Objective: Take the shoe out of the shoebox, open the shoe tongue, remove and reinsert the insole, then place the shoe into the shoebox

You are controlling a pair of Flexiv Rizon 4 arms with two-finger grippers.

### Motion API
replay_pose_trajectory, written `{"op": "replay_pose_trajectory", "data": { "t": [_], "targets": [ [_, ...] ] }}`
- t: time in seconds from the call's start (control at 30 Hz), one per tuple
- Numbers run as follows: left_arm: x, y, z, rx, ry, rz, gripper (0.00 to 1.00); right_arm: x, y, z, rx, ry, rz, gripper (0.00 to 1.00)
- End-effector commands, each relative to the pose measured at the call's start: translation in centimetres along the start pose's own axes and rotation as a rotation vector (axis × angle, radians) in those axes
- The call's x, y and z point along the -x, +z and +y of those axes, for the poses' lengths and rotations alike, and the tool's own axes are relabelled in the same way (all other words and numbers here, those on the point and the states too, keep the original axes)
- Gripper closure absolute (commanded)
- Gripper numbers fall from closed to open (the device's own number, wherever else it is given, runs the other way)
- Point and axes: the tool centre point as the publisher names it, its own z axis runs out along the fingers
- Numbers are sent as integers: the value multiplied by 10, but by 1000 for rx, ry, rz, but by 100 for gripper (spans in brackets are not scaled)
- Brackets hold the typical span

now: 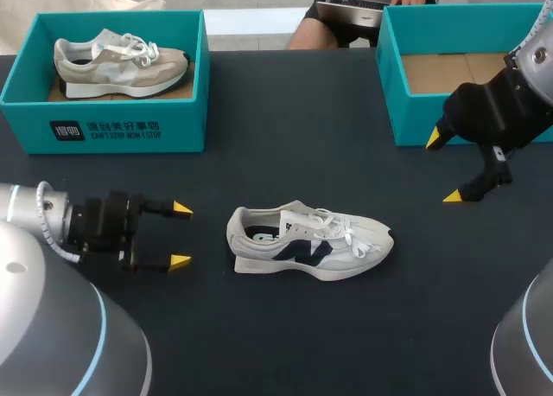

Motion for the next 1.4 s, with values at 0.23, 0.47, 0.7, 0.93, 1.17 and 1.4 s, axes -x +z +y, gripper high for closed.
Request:
{"op": "replay_pose_trajectory", "data": {
  "t": [0.23,0.47,0.7,0.93,1.17,1.4],
  "targets": [
    [-1,0,0,1,1,-2,0,1,1,0,-1,0,1,0],
    [-11,24,-10,26,13,-1,0,1,1,0,-1,0,1,0],
    [-17,48,-19,14,14,-22,0,1,1,0,-1,0,1,0],
    [-12,64,-23,-16,15,-35,0,1,1,0,-1,0,1,0],
    [-5,83,-30,-7,41,-19,0,1,1,0,-1,0,1,0],
    [-4,98,-33,-14,46,-20,0,1,1,0,-1,0,1,0]
  ]
}}
